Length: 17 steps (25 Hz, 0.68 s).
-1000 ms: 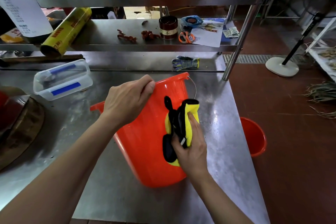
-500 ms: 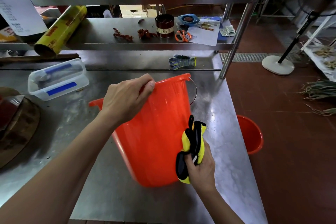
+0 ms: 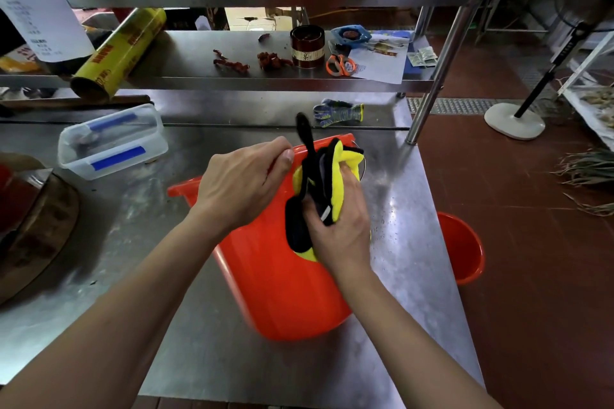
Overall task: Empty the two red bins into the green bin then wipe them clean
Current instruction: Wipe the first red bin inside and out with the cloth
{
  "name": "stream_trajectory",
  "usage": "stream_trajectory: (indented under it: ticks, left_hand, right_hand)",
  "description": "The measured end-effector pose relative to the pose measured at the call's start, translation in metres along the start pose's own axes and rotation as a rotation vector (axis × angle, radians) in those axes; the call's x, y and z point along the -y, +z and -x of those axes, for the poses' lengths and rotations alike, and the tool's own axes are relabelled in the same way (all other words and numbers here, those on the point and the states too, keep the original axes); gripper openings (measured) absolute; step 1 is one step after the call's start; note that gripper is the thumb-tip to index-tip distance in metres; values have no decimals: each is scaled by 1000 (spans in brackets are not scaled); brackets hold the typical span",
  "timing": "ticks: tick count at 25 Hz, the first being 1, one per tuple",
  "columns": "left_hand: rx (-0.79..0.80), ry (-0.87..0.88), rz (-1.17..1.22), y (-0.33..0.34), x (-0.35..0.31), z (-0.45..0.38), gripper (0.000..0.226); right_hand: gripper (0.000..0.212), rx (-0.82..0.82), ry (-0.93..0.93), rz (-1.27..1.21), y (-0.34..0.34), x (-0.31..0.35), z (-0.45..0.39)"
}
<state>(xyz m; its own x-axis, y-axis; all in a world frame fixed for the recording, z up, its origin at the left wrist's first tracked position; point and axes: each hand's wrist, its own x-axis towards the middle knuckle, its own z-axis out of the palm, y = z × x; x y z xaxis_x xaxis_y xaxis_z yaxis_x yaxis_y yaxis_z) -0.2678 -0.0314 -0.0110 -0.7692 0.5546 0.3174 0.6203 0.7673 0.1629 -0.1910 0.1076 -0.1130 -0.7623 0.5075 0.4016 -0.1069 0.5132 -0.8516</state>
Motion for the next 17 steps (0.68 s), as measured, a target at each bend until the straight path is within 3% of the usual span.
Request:
stream_trajectory:
  ticks: [6,17]
  left_hand:
    - [-4,-32,24,-1,9,2,39]
    - [52,-103,110,-8,36,3,45]
  right_hand:
    - [67,-41,-47,10,11,4,-2]
    - [74,91,4,-21,-21,-57,80]
